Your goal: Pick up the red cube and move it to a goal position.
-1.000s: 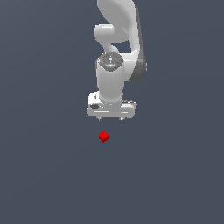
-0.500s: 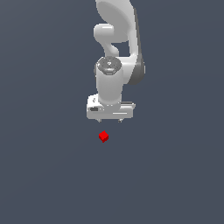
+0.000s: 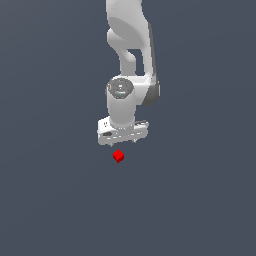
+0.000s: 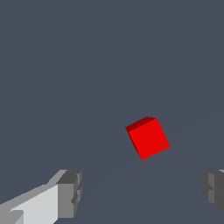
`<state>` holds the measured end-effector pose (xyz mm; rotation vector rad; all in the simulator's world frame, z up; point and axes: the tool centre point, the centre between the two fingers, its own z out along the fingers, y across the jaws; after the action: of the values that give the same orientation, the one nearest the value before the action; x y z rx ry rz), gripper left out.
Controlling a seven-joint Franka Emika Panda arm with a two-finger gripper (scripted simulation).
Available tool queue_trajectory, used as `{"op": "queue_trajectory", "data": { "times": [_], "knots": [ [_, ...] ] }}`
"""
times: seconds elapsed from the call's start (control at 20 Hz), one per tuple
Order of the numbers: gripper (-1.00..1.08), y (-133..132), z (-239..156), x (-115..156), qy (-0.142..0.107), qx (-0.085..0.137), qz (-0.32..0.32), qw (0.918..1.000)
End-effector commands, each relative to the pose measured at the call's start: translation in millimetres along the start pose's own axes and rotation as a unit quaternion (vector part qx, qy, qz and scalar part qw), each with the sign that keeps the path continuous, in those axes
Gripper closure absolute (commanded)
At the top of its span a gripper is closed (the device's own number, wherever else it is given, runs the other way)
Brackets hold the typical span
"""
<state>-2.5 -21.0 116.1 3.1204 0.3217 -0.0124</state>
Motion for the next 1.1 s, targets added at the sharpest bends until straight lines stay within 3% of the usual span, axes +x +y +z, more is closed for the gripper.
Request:
{"op": "queue_trajectory", "data": {
  "times": [0.0,0.55,1.05],
  "knots": [
    [-0.92,4,13,0,0.001,0.0,-0.031,0.9995],
    [-0.92,20,68,6,0.004,0.001,-0.161,0.9869],
    [-0.92,27,94,11,0.005,0.001,-0.221,0.9753]
  ]
}}
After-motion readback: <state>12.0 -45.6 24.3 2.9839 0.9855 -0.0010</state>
